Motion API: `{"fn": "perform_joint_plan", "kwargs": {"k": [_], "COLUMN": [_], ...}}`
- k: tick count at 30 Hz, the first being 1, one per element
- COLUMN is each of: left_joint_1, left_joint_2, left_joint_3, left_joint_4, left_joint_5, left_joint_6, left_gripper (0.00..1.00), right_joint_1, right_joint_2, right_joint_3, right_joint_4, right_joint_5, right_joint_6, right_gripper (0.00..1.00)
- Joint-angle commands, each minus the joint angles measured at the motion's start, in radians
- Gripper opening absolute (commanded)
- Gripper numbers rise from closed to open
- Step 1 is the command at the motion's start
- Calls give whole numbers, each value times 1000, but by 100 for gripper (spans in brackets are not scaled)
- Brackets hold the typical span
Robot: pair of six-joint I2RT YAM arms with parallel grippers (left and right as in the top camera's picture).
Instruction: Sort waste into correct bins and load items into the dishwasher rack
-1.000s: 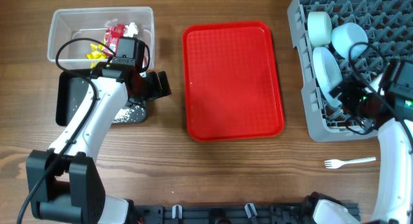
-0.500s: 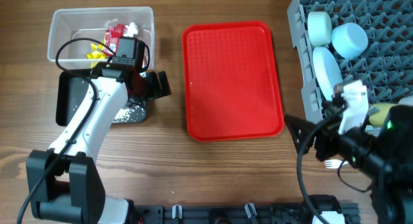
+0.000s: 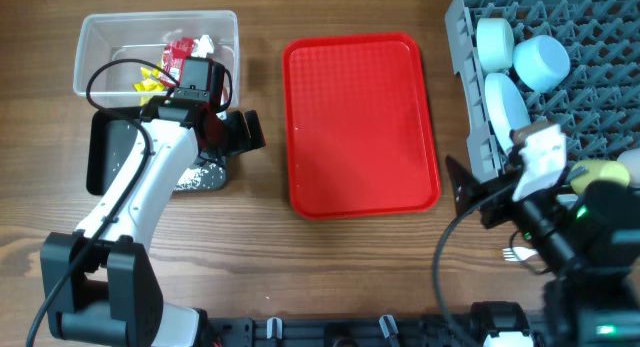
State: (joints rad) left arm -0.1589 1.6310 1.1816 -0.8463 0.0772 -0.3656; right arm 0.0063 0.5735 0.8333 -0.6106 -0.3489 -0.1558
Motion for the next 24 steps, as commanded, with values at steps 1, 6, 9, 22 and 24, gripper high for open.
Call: {"fn": "perform_joint_plan", "kwargs": {"k": [1,6,9,22,24], "left_joint_1": [-3,-3,-3,-3,-3], "left_joint_2": [2,2,2,2,2], "left_joint_3": [-5,-5,-5,-5,-5], "left_joint_4": [1,1,1,1,1], "left_joint_5": [8,8,8,8,8], "left_joint_6": [-9,-9,-9,-9,-9], "left_gripper": [100,100,100,100,100], "right_joint_1": [6,6,6,6,6], "right_joint_2": [-229,-498,-570,-570,-569], "right_joint_3": [-338,-646,-752,-828,-828], "right_joint_4": [226,392,441,642,642], "right_joint_5": [8,13,12,19,19], "right_joint_6": [0,32,25,-106,-106], "right_gripper": [100,100,100,100,100]}}
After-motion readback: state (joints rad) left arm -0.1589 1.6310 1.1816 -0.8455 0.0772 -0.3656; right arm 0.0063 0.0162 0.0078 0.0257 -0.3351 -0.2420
